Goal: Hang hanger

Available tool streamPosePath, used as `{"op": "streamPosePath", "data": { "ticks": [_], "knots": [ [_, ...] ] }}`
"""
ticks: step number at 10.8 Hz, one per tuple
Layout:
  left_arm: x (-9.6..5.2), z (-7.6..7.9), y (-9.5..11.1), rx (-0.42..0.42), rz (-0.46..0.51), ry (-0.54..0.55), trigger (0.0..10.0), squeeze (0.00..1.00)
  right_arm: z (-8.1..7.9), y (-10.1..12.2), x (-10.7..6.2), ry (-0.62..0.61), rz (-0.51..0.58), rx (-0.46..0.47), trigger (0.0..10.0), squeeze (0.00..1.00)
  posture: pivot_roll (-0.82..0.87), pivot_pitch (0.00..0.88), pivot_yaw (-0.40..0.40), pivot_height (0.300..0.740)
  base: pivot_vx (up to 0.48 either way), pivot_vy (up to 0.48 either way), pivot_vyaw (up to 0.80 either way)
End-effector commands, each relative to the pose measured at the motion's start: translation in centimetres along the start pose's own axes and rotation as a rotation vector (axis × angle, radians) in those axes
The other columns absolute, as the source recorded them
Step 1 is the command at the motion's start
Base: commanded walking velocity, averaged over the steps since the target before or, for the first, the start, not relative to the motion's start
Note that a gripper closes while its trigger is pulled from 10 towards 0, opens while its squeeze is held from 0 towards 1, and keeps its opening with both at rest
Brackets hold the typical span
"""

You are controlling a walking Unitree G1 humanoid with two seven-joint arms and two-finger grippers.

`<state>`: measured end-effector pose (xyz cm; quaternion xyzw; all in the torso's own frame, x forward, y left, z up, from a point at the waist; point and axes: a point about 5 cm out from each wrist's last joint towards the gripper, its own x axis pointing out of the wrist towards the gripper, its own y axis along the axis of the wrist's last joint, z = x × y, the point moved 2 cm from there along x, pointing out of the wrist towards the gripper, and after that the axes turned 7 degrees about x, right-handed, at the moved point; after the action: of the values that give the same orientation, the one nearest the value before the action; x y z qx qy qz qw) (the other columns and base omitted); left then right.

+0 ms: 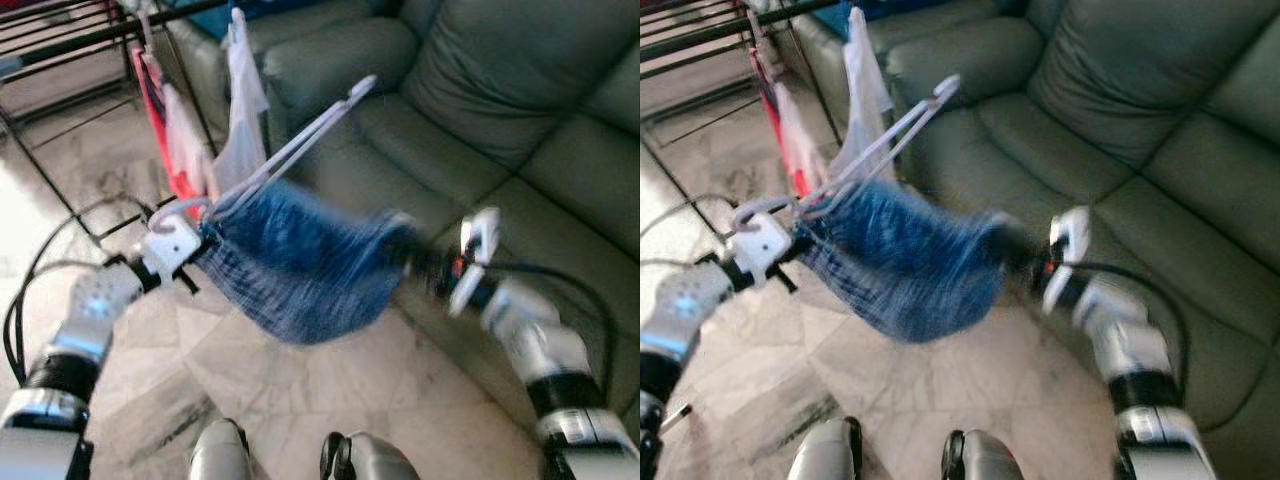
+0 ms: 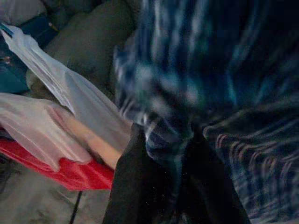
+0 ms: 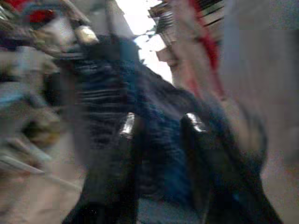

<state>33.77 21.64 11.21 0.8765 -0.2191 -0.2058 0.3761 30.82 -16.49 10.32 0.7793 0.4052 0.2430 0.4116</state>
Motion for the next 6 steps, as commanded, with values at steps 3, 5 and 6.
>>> {"op": "streamPosePath", "data": {
  "ticks": [3,5,6],
  "knots": [
    [0.0,-0.4,0.6,0.031,0.016,-0.034,0.0,0.0,-0.6,2.9,0.3,0.01,0.183,0.07,10.0,1.0,0.05,0.125,-0.075,0.74,0.0,0.0,0.0],
    [-0.1,-0.3,0.6,0.053,0.014,-0.072,0.0,0.0,0.0,2.7,0.3,-0.085,0.175,-0.031,10.0,1.0,0.05,0.131,-0.07,0.74,0.0,0.0,0.0],
    [-0.1,-0.8,1.0,0.061,0.028,-0.07,0.0,0.0,0.9,2.2,-0.1,-0.167,0.152,-0.077,10.0,1.0,0.06,0.134,-0.068,0.74,0.0,0.0,0.0]
  ]
}}
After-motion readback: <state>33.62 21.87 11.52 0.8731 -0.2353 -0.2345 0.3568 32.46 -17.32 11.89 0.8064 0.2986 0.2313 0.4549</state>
